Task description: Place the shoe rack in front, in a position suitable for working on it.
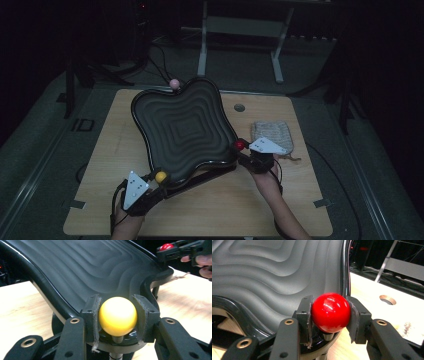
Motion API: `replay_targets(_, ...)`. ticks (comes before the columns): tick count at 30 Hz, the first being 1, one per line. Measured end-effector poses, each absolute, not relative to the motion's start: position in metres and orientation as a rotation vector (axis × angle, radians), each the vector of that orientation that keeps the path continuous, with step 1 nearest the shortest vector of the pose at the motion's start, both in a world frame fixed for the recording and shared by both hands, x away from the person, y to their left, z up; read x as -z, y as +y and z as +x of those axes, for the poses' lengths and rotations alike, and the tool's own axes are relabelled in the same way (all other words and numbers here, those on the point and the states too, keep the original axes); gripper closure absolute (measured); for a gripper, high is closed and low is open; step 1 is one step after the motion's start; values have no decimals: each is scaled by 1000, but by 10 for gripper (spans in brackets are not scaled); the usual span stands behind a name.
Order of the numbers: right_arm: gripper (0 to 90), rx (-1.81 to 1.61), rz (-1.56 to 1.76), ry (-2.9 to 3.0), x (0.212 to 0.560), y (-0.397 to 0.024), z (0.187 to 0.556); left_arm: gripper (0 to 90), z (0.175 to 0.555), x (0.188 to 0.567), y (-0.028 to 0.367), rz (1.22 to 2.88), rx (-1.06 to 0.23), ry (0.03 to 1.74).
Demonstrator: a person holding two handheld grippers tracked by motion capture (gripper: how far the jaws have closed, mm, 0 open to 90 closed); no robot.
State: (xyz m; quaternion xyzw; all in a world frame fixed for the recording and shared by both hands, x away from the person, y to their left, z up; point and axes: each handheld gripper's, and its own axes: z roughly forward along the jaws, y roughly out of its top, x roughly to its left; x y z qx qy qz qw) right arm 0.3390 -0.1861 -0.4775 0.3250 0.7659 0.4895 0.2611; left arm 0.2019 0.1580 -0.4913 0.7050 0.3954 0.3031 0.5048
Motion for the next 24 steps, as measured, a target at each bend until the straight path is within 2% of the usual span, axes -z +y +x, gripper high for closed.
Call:
replay_targets(10,595,-1325,866,2080,479,-198,329,581,187,492,147,1706,-715,930)
replay_targets(24,597,-1337,905,2042,482,-201,322,581,188,494,141,1713,-771,926)
